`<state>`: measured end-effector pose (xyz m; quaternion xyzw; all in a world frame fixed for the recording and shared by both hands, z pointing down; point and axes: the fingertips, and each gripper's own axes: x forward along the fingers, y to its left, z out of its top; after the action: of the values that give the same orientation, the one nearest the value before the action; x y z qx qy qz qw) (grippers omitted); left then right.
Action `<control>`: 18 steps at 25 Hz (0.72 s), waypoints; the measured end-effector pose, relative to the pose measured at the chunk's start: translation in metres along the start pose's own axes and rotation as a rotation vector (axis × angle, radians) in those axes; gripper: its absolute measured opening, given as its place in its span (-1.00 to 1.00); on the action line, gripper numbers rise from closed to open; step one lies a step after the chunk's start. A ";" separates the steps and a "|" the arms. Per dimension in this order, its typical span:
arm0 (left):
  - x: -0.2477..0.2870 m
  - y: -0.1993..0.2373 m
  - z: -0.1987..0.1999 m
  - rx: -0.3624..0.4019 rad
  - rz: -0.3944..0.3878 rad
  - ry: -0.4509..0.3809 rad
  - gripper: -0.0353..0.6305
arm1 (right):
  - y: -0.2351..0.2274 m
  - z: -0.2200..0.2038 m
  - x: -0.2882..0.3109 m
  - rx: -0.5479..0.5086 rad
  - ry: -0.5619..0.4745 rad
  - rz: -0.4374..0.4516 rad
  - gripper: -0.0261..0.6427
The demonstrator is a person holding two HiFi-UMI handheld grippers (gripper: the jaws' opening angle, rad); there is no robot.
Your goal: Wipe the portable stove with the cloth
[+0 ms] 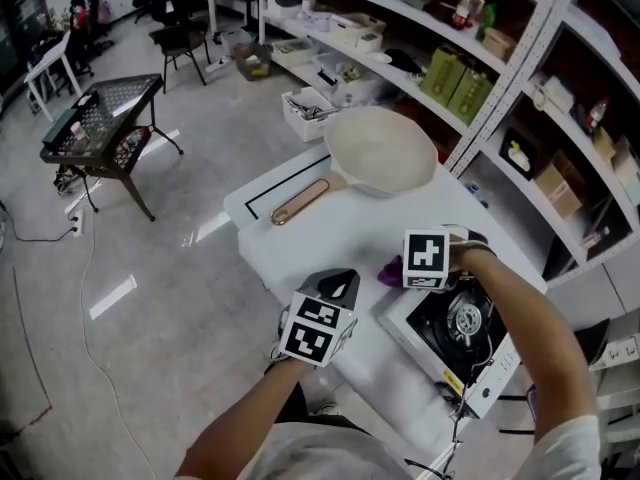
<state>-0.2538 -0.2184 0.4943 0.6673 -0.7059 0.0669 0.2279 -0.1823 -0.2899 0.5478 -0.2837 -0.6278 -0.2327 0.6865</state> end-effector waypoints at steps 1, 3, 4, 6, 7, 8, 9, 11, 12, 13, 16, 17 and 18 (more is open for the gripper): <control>-0.004 0.000 -0.001 -0.003 0.007 -0.002 -0.88 | 0.004 0.004 0.000 -0.005 -0.001 0.008 -0.73; -0.013 0.000 -0.005 -0.008 0.018 -0.004 -0.88 | 0.014 0.013 0.000 -0.009 -0.009 0.025 -0.73; -0.017 0.000 -0.007 -0.010 0.023 -0.005 -0.88 | 0.018 0.017 0.001 -0.009 -0.015 0.032 -0.73; -0.024 0.001 -0.010 -0.013 0.032 -0.010 -0.88 | 0.025 0.025 0.002 -0.005 -0.021 0.045 -0.73; -0.028 0.002 -0.012 -0.013 0.038 -0.013 -0.88 | 0.028 0.028 0.002 -0.005 -0.021 0.050 -0.73; -0.031 0.003 -0.012 -0.014 0.044 -0.016 -0.88 | 0.031 0.031 0.002 -0.008 -0.019 0.054 -0.73; -0.035 0.004 -0.013 -0.015 0.052 -0.018 -0.88 | 0.034 0.034 0.002 -0.011 -0.019 0.059 -0.73; -0.043 0.006 -0.016 -0.020 0.067 -0.018 -0.88 | 0.040 0.041 0.002 -0.019 -0.020 0.070 -0.73; -0.047 0.006 -0.017 -0.021 0.072 -0.019 -0.88 | 0.044 0.044 0.002 -0.022 -0.022 0.074 -0.73; -0.050 0.006 -0.018 -0.020 0.077 -0.020 -0.88 | 0.047 0.047 0.001 -0.026 -0.024 0.078 -0.73; -0.062 0.009 -0.022 -0.012 0.100 -0.023 -0.88 | 0.055 0.060 0.000 -0.032 -0.037 0.085 -0.73; -0.066 0.011 -0.023 -0.011 0.110 -0.024 -0.88 | 0.058 0.064 0.001 -0.033 -0.043 0.091 -0.73; -0.069 0.013 -0.025 -0.011 0.117 -0.025 -0.88 | 0.062 0.068 0.001 -0.035 -0.049 0.099 -0.73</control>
<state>-0.2606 -0.1441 0.4903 0.6243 -0.7469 0.0682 0.2185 -0.1898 -0.1977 0.5461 -0.3317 -0.6254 -0.2024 0.6767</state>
